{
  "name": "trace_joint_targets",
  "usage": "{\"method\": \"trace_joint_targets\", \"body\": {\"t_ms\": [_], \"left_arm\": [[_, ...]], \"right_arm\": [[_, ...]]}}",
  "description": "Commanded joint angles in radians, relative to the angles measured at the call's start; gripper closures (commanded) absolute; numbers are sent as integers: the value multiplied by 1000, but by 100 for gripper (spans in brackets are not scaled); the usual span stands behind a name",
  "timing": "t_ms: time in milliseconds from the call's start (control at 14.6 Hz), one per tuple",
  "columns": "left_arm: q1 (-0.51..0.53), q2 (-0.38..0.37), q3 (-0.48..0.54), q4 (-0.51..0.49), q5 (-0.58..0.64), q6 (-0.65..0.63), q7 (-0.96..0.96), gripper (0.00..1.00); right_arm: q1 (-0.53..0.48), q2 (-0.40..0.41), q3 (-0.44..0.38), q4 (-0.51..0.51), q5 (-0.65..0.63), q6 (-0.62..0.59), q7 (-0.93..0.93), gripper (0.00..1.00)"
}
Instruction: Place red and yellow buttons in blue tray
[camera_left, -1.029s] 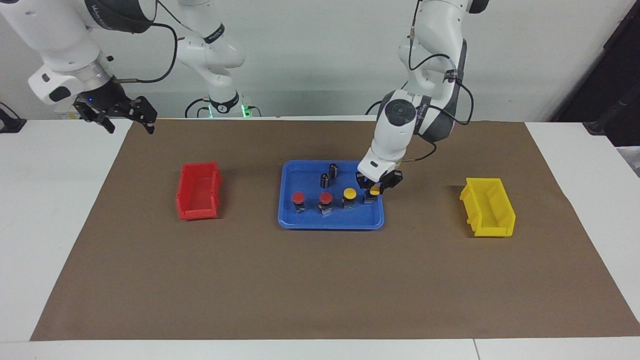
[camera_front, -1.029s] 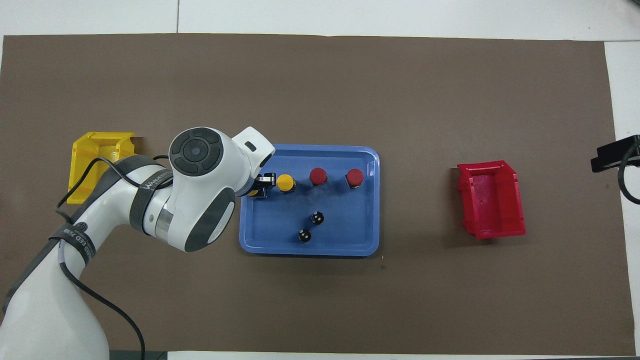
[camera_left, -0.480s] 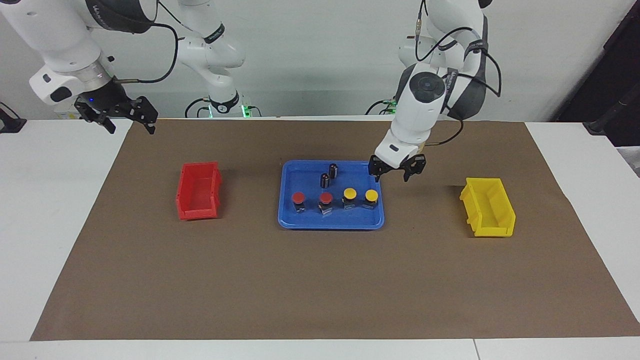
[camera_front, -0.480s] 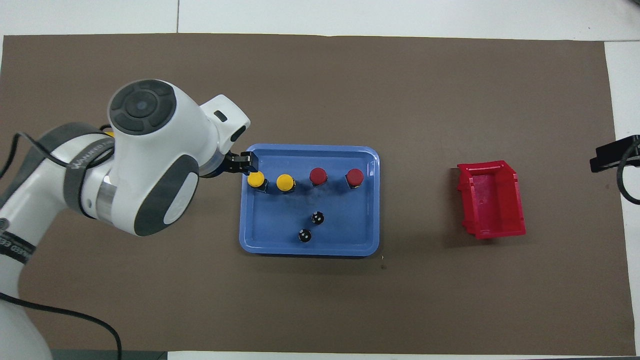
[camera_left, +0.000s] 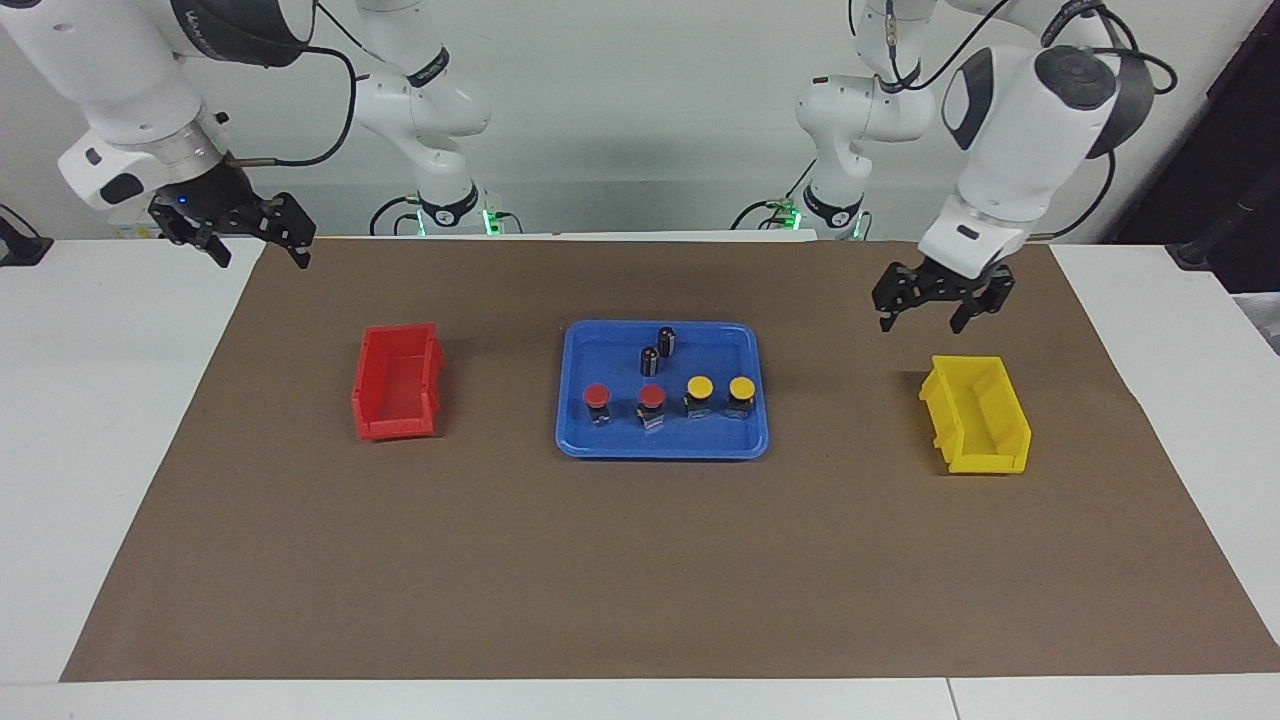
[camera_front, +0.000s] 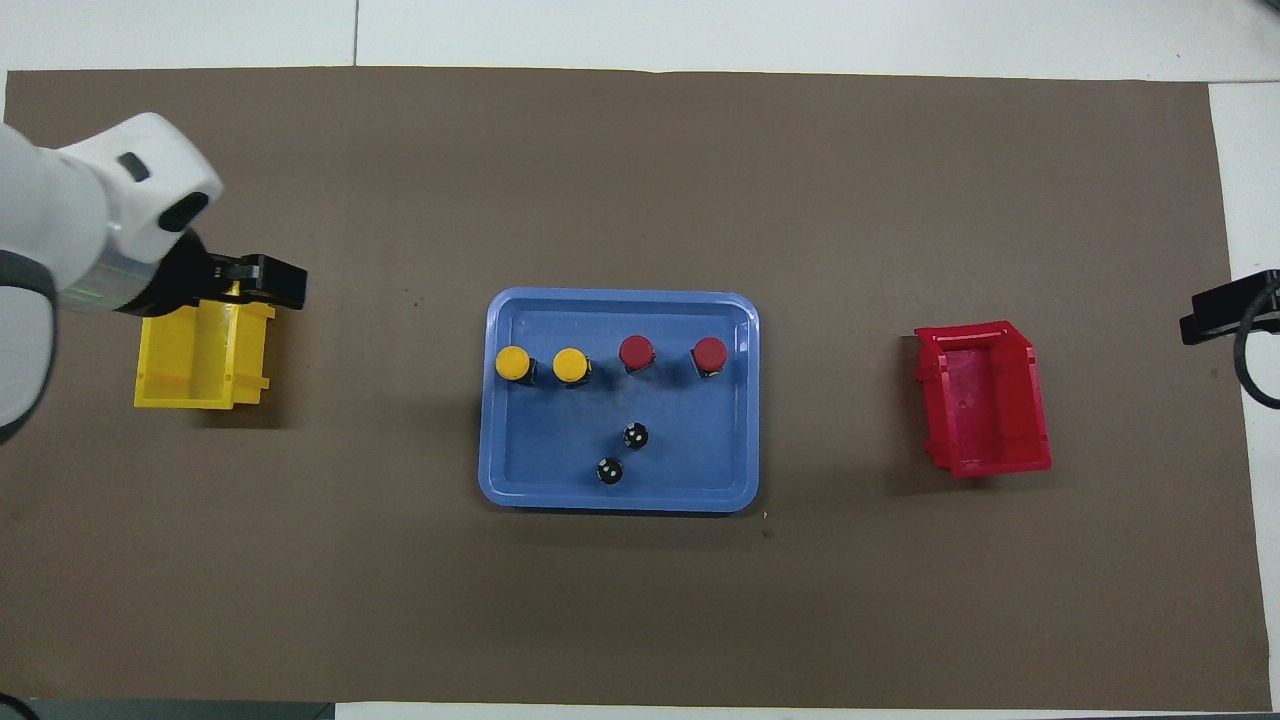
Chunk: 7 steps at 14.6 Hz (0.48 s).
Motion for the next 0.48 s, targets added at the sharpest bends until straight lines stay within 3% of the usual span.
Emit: {"method": "trace_joint_targets", "body": {"t_ms": [0,412], "left_arm": [[64,13,-9,77,2,-74,100,0],[84,5,-9,135,3,-123,130,0]], "right_arm": [[2,-8,1,-7,-10,14,-15,0],[0,-8,1,-7,-8,14,-14,0]]}}
